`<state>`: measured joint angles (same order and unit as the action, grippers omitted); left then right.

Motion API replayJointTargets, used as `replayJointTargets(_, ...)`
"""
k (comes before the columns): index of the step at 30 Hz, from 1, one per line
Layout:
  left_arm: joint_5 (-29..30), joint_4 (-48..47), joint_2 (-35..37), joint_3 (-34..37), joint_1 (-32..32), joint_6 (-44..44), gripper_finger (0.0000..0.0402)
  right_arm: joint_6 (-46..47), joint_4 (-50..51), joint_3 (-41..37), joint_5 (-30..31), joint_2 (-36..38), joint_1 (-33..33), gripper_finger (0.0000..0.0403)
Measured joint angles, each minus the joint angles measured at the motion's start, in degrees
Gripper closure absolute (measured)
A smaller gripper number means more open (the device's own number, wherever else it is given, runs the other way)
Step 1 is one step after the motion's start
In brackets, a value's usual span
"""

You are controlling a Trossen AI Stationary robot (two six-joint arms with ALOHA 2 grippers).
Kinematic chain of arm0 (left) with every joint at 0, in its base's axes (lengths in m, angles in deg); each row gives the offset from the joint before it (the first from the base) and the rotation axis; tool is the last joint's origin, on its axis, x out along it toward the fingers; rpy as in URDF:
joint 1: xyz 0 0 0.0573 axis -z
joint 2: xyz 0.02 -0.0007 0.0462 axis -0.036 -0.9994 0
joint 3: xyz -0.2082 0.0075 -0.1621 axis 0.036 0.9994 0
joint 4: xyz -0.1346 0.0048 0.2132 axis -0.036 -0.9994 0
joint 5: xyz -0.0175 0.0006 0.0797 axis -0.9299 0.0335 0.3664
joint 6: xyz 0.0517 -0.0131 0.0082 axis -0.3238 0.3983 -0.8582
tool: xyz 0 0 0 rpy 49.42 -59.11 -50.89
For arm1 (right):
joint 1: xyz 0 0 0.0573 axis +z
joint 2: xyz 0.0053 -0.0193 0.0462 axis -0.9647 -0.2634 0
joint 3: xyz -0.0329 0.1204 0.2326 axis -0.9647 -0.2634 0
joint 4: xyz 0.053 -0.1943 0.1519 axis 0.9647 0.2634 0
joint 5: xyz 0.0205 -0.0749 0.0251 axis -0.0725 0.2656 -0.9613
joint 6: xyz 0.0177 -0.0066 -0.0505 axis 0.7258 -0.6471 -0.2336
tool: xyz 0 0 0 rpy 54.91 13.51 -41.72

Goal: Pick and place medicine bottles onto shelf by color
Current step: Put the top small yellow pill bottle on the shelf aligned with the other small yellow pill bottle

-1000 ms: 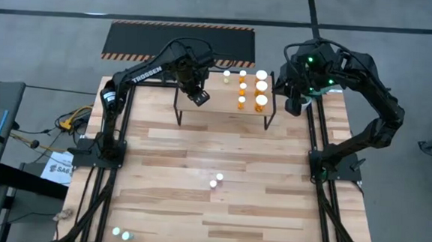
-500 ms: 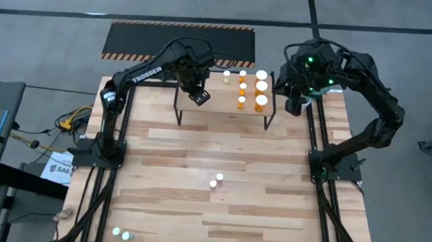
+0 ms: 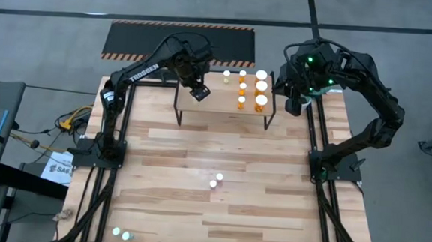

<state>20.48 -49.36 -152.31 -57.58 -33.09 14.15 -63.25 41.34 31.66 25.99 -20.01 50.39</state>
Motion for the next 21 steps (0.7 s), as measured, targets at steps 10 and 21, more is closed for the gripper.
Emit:
replayJointTargets(10,9.4,-0.2,7.0,-4.3,-1.7,-1.9,0.0186,3.6,1.0,0.0,-0.4,0.0,0.3,0.0338)
replayJointTargets(21,2.1,23.8,33.9,24.9,-2.1,-7.3,0.0246,4.7,-13.3,-10.8,-0.4,0.0,7.0,0.0338)
